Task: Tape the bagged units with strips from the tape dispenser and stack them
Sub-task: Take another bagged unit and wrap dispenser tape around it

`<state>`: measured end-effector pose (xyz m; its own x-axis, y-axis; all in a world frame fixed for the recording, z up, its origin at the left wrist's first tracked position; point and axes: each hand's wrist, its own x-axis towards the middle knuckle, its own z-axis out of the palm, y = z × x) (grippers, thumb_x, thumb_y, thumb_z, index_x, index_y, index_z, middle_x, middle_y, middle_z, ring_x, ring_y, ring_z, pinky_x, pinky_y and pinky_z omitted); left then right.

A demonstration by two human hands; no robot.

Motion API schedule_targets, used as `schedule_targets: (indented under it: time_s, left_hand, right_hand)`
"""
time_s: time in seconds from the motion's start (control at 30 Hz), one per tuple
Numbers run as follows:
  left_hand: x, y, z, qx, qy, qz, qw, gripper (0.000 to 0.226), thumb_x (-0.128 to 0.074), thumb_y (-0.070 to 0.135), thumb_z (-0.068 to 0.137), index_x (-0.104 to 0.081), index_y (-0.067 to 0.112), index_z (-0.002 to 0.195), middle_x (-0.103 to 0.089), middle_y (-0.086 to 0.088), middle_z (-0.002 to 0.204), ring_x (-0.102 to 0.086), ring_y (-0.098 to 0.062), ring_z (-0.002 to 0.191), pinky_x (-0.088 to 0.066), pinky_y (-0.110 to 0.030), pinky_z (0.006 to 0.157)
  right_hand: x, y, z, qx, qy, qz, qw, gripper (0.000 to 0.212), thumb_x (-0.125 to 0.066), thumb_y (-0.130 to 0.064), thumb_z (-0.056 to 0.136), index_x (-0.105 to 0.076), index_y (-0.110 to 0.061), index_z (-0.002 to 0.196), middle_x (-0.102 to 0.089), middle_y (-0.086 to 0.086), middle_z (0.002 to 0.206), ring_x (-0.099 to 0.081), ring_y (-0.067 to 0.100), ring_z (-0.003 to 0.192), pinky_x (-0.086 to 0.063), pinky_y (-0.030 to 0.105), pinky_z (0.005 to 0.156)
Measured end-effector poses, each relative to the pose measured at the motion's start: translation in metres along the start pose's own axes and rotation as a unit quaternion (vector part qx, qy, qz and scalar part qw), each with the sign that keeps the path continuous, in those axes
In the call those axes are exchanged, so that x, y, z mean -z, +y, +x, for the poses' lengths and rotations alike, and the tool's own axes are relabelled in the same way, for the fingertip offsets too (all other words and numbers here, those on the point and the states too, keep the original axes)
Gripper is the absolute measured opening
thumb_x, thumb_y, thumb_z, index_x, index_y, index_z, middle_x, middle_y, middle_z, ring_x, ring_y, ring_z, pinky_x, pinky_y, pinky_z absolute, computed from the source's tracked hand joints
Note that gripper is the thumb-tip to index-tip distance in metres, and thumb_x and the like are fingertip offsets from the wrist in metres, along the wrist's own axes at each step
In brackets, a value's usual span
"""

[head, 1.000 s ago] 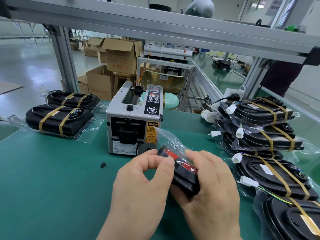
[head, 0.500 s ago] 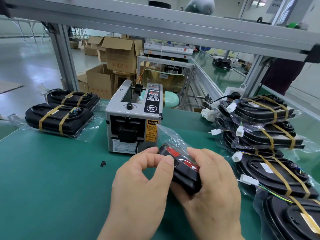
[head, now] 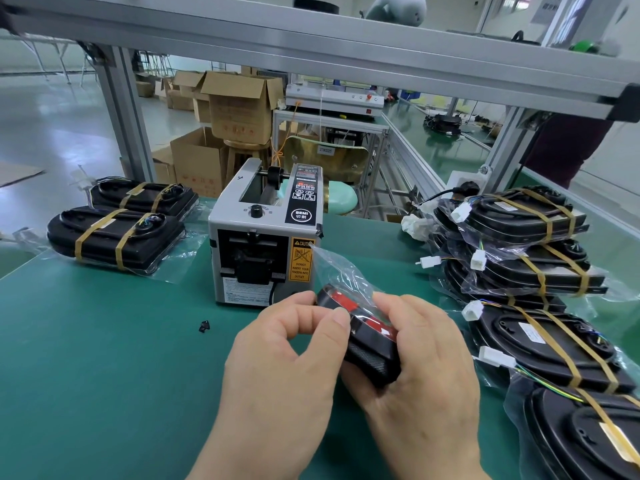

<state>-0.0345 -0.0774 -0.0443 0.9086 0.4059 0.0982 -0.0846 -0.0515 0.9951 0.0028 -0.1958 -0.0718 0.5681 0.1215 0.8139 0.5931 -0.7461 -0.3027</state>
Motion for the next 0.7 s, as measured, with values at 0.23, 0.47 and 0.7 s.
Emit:
schedule_targets:
  time_s: [0.23, 0.47, 0.7]
  left_hand:
    - [-0.0007, 0.0041, -0.0031, -0.005, 0.023, 0.029, 0.999, 0.014, -0.063, 0.048, 0.064, -0.072, 0.039, 0.069, -0.066, 0.024, 0.108, -0.059, 0.002, 0.105, -0.041, -0.037, 0.103]
    - [-0.0027, 0.0056, -0.0049, -0.006, 0.029, 0.054, 0.998, 0.012, -0.062, 0.049, 0.061, -0.066, 0.045, 0.07, -0.061, 0.031, 0.104, -0.057, 0.005, 0.095, -0.036, -0.001, 0.082]
    - [-0.0035, 0.0006, -0.0027, -0.018, 0.028, 0.041, 0.999, 0.018, -0.066, 0.048, 0.058, -0.066, 0.042, 0.075, -0.06, 0.03, 0.105, -0.049, 0.022, 0.097, -0.031, 0.007, 0.067]
  right_hand:
    - [-0.0003, -0.0016, -0.0003, 0.003, 0.004, 0.003, 1.0, 0.053, -0.062, -0.049, 0.074, -0.048, -0.021, 0.116, -0.064, 0.011, 0.105, -0.055, 0.026, 0.091, -0.048, 0.04, 0.074]
    - [-0.0007, -0.0028, -0.0005, 0.005, 0.006, -0.002, 1.0, 0.051, -0.06, -0.046, 0.074, -0.048, -0.021, 0.116, -0.064, 0.011, 0.105, -0.058, 0.028, 0.089, -0.05, 0.04, 0.073]
    - [-0.0005, -0.0035, -0.0008, 0.0, 0.002, 0.0, 1.0, 0.051, -0.06, -0.046, 0.073, -0.048, -0.021, 0.116, -0.064, 0.011, 0.106, -0.057, 0.027, 0.091, -0.05, 0.039, 0.074]
